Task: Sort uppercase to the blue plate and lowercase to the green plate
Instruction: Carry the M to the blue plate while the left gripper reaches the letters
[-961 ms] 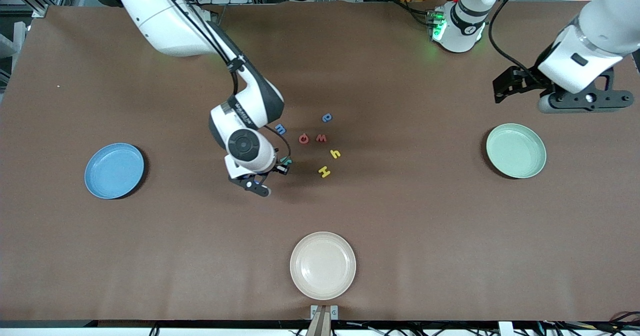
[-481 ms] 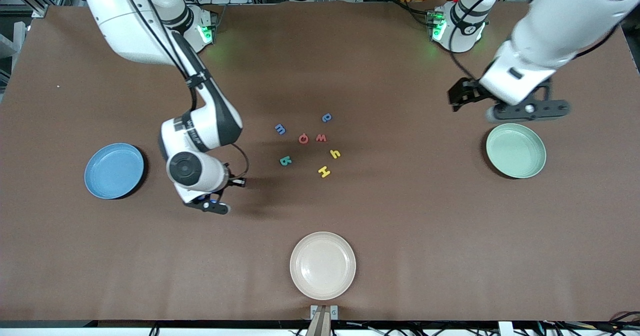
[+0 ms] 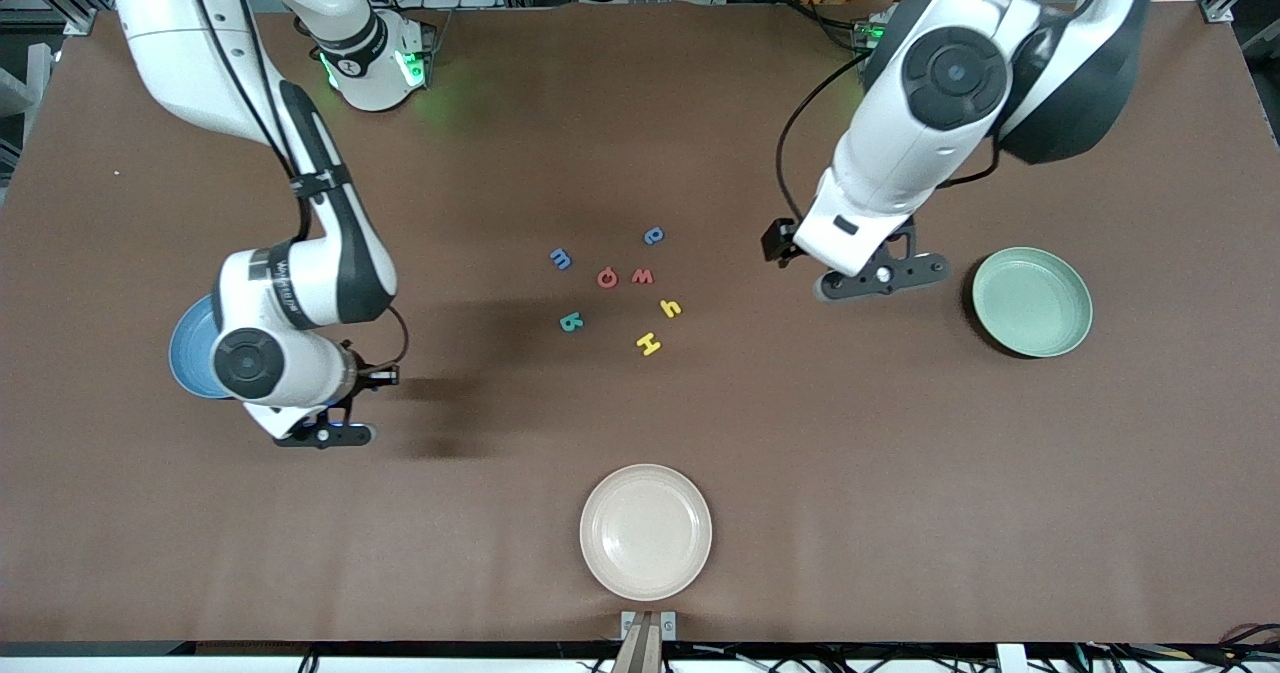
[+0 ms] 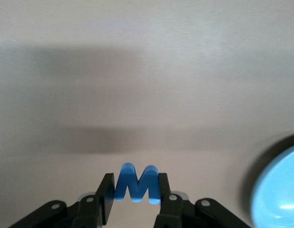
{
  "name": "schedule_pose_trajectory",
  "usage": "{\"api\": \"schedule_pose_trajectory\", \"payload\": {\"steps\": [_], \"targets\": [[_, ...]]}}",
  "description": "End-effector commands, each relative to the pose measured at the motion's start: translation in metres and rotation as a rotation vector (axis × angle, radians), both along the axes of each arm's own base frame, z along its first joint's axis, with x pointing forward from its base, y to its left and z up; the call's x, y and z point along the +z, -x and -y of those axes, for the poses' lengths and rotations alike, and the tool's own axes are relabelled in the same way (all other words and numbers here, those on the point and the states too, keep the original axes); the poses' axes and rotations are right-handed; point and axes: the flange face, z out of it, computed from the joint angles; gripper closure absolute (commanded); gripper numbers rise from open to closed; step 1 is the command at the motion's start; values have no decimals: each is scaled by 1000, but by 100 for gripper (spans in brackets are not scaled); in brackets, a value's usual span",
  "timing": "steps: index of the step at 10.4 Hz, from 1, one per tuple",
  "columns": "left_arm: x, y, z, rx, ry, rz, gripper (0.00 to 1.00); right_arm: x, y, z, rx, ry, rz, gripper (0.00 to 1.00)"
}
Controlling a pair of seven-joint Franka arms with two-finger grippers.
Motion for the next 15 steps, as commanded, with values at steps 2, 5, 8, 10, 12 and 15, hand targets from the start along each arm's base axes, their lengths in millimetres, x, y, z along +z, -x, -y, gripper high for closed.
{"api": "schedule_pose_trajectory", "payload": {"steps": [2,5,8,10,12,15], "targets": [[-43,4,52,102,34,-22,0,10,10,72,112,36,-29,69],[-108,17,107,144,33,-25,0,11,23,151,162,7,-13,69],[-171,20,125,163,-22,-25,0,-11,49,222,208,-22,12,67],[-201,28,120,151,-67,-43,0,-31,69,255,211,-38,16,67],[-225,38,138,220,-60,-37,0,-49,84,269,231,-39,46,67],[-262,54,128,230,-65,-43,0,-65,94,268,215,-61,22,63]]}}
